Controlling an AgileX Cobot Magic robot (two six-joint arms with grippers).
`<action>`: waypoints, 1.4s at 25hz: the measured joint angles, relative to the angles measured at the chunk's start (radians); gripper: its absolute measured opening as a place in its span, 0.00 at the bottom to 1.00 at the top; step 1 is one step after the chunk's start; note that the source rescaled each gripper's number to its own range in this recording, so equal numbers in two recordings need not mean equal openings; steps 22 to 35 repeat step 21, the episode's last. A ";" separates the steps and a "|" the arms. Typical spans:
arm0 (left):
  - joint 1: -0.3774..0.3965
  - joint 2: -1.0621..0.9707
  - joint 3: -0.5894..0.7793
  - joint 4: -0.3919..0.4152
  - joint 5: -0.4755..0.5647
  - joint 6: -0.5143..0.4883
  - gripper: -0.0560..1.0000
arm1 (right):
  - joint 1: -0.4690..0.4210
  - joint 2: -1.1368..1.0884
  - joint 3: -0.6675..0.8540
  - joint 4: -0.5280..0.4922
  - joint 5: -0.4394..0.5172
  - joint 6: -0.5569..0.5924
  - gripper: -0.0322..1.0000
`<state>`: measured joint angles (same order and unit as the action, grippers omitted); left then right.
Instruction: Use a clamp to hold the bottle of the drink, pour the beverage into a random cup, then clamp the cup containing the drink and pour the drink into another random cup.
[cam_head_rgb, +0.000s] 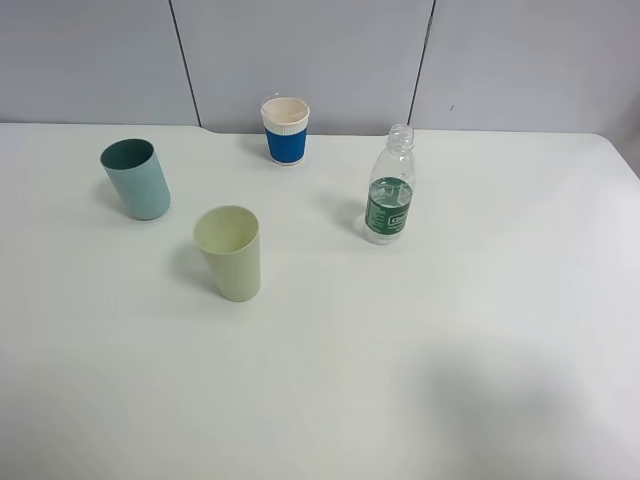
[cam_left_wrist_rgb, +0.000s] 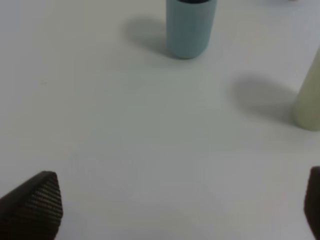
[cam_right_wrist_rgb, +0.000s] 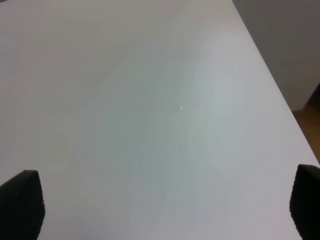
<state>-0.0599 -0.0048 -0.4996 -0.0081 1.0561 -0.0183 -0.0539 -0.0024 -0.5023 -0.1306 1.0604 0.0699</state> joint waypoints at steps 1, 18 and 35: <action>0.000 0.000 0.000 0.000 0.000 0.000 0.95 | 0.000 0.000 0.000 0.000 0.000 0.000 1.00; 0.000 0.000 0.000 0.000 0.000 0.001 0.95 | 0.000 0.000 0.000 0.000 0.000 0.000 1.00; 0.000 0.000 0.000 0.000 0.000 0.001 0.95 | 0.000 0.000 0.000 0.000 0.000 0.000 1.00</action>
